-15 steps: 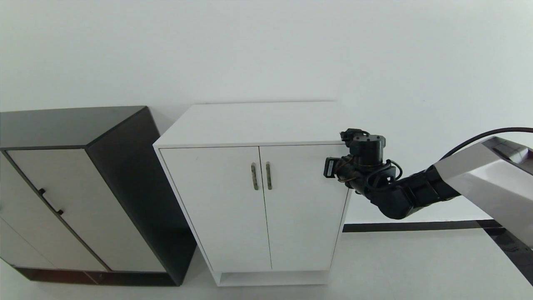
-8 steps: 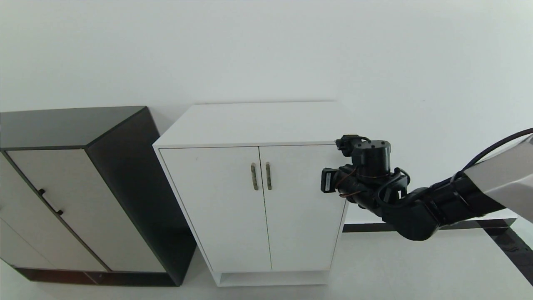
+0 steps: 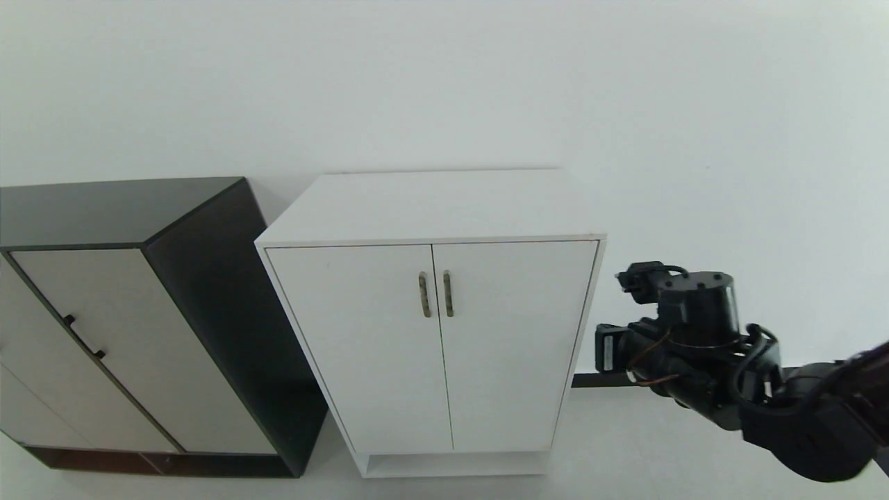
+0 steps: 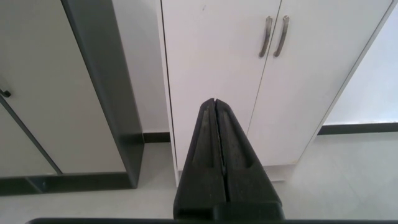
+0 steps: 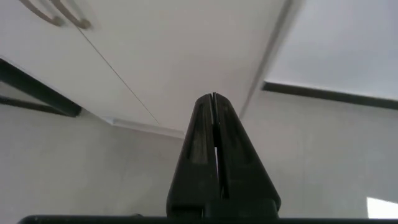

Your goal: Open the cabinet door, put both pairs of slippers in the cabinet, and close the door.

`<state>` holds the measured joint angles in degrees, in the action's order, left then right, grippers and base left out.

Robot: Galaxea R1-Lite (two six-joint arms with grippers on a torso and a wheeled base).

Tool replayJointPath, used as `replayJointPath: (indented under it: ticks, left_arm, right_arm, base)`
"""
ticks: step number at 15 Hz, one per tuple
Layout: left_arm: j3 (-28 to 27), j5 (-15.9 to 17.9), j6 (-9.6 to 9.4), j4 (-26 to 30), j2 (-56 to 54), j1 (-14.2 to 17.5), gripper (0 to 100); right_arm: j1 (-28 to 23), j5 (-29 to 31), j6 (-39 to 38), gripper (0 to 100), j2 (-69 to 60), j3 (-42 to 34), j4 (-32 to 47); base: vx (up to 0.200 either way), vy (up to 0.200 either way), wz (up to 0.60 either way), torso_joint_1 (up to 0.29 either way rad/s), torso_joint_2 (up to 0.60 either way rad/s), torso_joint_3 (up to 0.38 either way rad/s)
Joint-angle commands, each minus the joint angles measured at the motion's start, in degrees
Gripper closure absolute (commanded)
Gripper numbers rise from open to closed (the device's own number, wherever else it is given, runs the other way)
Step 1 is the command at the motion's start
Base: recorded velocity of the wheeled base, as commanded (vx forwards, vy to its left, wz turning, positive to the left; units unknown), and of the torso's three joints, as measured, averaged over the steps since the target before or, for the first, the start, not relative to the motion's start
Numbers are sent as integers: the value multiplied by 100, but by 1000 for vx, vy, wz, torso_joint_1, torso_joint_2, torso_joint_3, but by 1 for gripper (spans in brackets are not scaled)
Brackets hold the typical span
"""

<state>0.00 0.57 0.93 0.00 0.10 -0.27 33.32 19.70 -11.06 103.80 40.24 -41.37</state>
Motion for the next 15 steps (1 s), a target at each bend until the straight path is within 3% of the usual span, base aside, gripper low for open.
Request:
replayJointPath:
  ticks: [1,4,6,9,11,13,15]
  left_arm:
    - [0,-5,-5,0,-1,0,100]
    - [0,4,4,0,-1,0,100]
    - [0,4,4,0,-1,0,100]
    - [0,4,4,0,-1,0,100]
    - [0,4,-5,0,-1,0,100]
    - [0,4,-5,0,-1,0,100]
    - [0,4,-5,0,-1,0,100]
  right_arm:
    - [-282,306,113,100,-1292,-1124,-2]
    - [-343,1053,236,100,-1960,-2187,-2]
    - [-370,1220,280,100,-2470,-2679,7]
    - [-651,1220,824,100,-3507,-3233,42]
    - [-1187,1124,1519,100,-4773,-3593,209]
    - [-1257,676,1563,100,-5740,-3593,745]
    - [-1257,95,1528,100,-7023,-3620,2309]
  base:
    - [0,0,0,0,0,0]
    - [0,0,0,0,0,0]
    - [0,0,0,0,0,0]
    - [0,0,0,0,0,0]
    - [0,0,0,0,0,0]
    - [0,0,0,0,0,0]
    - [0,0,0,0,0,0]
